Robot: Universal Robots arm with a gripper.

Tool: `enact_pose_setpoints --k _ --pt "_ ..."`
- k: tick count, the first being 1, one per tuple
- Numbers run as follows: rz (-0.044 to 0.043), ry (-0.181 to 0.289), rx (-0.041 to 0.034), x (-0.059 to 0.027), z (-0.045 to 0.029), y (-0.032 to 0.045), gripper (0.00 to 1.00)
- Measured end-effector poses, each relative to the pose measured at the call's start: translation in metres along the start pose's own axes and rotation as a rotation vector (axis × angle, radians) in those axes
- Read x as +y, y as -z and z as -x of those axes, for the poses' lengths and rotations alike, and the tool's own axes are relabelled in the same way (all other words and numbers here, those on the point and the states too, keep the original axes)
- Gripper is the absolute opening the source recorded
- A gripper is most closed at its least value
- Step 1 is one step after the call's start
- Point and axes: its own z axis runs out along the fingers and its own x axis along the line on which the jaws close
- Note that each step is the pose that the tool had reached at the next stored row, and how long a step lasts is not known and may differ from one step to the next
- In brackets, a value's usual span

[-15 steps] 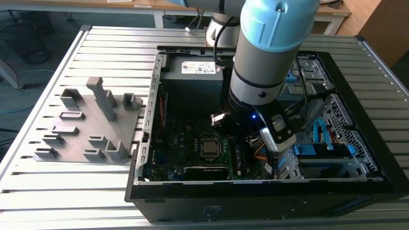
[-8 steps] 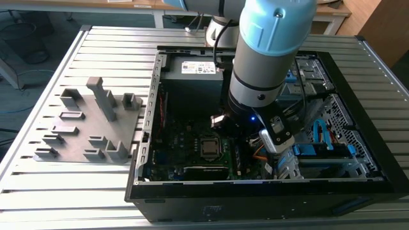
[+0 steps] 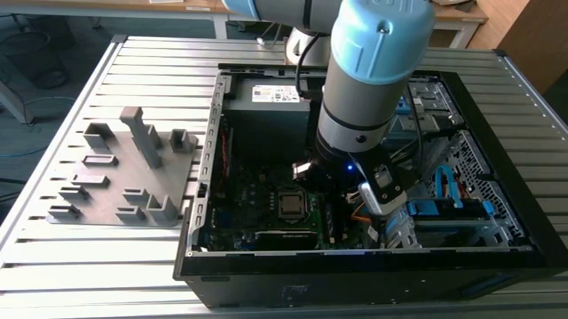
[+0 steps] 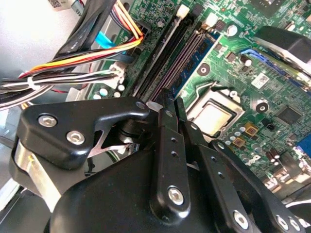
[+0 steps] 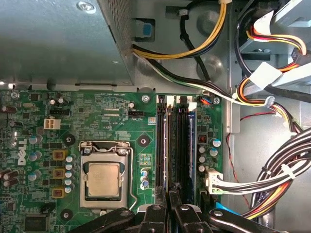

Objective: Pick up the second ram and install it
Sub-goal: 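Insert the second ram into the second slot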

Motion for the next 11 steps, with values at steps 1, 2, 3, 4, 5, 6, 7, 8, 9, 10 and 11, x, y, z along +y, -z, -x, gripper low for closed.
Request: enact_pose_setpoints --k 1,2,3,4,5,6,7,8,9,10,11 --pt "0.0 0.0 0.0 0.0 0.0 -0.0008 0.14" --pt "-0.0001 0.0 0.0 0.0 -0.0001 -0.0015 0.14" --pt "0.0 0.0 0.0 0.0 -0.0001 -0.0022 0.14" --pt "-0.0001 0.0 0.0001 0.0001 -0.0001 -0.0028 0.14" --pt "0.0 0.0 0.0 0.0002 -0.0001 -0.0035 0.14" --pt "0.0 0.0 0.0 0.0003 -0.0001 -0.0042 0.14" --pt "-0.0001 0.0 0.0001 0.0005 -0.0001 -0.0047 0.14" --pt "-0.0003 0.0 0.0001 0.0008 -0.0002 -0.0052 0.14" --pt "-0.0003 0.0 0.0001 0.0008 -0.0002 -0.0058 0.14" --pt "-0.0007 0.0 0.0003 0.0008 -0.0002 -0.0061 0.14" --pt "-0.001 0.0 0.0003 0.0007 -0.0003 -0.0064 0.14"
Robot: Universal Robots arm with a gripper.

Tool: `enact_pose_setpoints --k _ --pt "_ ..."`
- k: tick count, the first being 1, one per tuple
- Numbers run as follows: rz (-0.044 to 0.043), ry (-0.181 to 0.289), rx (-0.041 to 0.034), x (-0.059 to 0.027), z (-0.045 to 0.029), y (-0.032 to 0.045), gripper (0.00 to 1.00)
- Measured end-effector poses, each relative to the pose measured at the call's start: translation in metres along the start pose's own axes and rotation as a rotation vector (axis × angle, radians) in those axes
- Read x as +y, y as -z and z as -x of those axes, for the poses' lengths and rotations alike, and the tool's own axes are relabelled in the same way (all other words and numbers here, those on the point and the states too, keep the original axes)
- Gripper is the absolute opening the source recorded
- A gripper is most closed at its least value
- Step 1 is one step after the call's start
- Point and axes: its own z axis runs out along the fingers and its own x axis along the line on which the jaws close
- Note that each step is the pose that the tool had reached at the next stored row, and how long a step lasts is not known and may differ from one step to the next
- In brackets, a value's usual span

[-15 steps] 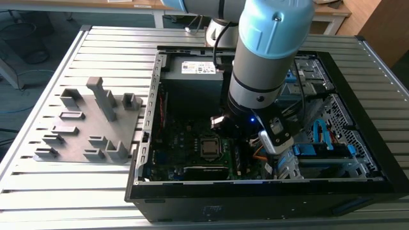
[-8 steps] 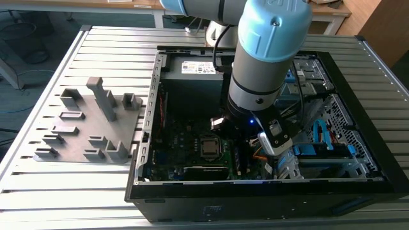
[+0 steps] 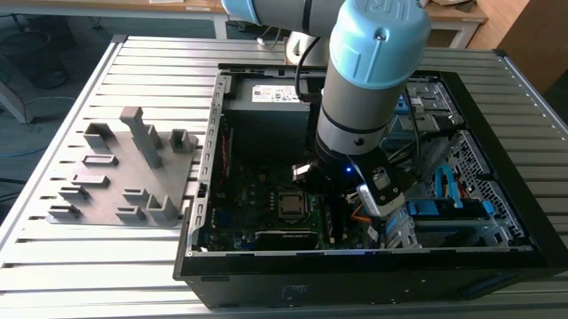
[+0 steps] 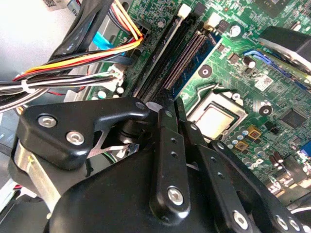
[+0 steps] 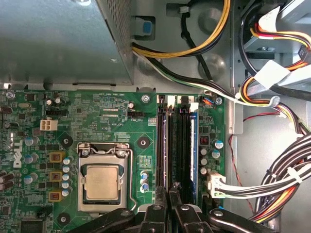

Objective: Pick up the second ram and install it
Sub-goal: 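Insert the second ram into the second slot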

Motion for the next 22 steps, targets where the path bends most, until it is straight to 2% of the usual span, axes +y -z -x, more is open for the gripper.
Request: enact_pose_setpoints --k 10,13,16,22 --pt "-0.0001 -0.003 -0.0006 0.0028 -0.0001 -0.0021 0.14" --pt "0.0032 -0.003 -0.0033 0.0036 -0.0001 0.0019 0.14" --pt "0.0003 -0.003 -0.0035 0.0035 -0.0003 0.009 0.14" --pt "-0.0038 -0.011 -0.0039 0.0033 -0.0002 0.0101 0.14"
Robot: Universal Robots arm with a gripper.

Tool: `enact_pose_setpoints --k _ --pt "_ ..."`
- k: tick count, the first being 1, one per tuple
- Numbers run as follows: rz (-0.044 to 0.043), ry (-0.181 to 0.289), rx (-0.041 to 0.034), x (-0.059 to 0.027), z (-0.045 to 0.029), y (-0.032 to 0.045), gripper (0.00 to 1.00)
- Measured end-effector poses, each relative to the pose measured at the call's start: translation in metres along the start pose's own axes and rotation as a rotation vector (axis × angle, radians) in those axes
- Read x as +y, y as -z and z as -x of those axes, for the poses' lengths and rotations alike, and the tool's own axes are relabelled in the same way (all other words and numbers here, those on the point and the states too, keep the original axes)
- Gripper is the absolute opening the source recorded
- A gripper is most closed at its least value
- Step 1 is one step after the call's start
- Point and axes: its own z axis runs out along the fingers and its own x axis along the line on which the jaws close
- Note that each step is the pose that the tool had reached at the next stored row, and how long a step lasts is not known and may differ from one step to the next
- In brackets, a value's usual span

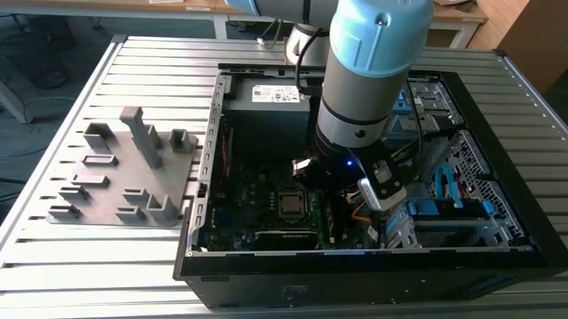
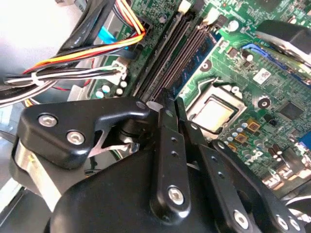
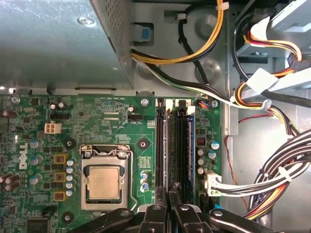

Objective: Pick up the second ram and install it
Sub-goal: 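Insert the second ram into the second slot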

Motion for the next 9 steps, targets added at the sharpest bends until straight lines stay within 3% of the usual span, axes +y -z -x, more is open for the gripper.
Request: enact_pose_setpoints --k 9 --pt "-0.0007 -0.002 0.0018 0.0 0.0032 -0.0001 0.14"
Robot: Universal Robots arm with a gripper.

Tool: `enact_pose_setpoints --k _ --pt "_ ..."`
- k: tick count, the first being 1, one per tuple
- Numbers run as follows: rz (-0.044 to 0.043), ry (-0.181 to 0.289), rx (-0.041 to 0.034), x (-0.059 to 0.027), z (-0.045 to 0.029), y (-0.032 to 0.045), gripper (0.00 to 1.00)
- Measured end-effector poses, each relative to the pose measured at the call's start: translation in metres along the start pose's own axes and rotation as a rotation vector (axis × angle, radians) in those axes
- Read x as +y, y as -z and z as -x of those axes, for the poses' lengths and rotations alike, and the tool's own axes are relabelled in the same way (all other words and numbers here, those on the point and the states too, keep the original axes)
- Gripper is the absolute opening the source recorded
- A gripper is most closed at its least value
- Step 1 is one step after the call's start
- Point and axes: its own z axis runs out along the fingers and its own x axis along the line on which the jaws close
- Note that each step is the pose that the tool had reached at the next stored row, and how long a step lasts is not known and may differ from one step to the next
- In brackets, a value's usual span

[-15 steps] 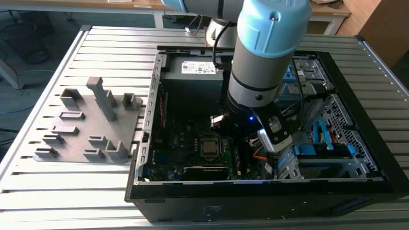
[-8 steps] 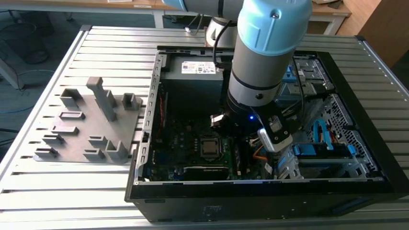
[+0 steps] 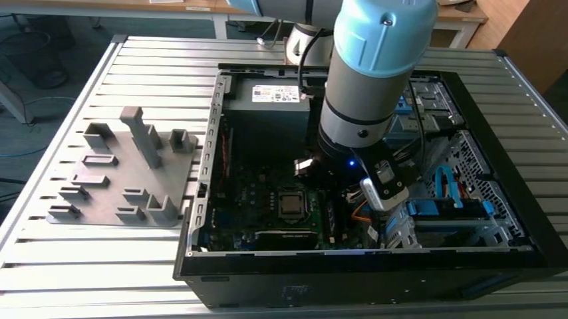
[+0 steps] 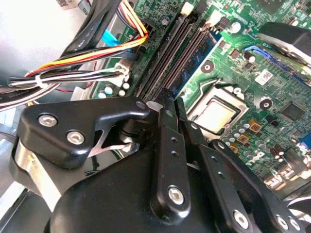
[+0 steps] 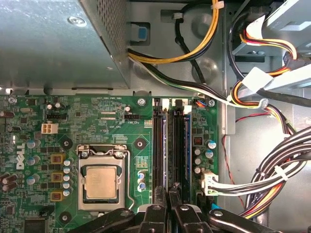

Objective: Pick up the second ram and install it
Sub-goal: 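Insert the second ram into the second slot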

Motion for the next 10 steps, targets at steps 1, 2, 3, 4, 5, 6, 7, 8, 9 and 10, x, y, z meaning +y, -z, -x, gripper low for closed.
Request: enact_pose_setpoints --k 1,2,3,4,5,6,7,8,9,10 --pt "0.0 0.0 0.0 0.0 0.0 0.0 0.14" --pt "0.0 0.0 0.0001 0.0 0.0 0.0 0.14" --pt "0.0 0.0 0.0001 0.0001 0.0001 -0.0001 0.14" --pt "0.0 0.0 0.0 0.0003 0.0001 -0.0001 0.14" --pt "0.0 0.0 0.0002 0.0006 0.0002 -0.0002 0.14" --pt "-0.0001 0.0 0.0005 0.0008 0.0002 -0.0003 0.14" --pt "0.0 0.0 0.0007 0.0011 0.0003 -0.0004 0.14" --pt "0.0 0.0 0.0011 0.0015 0.0004 -0.0005 0.14" --pt "0.0001 0.0 0.0015 0.0017 0.0006 -0.0007 0.14" --pt "0.0001 0.0 0.0022 0.002 0.0009 -0.0008 0.14"
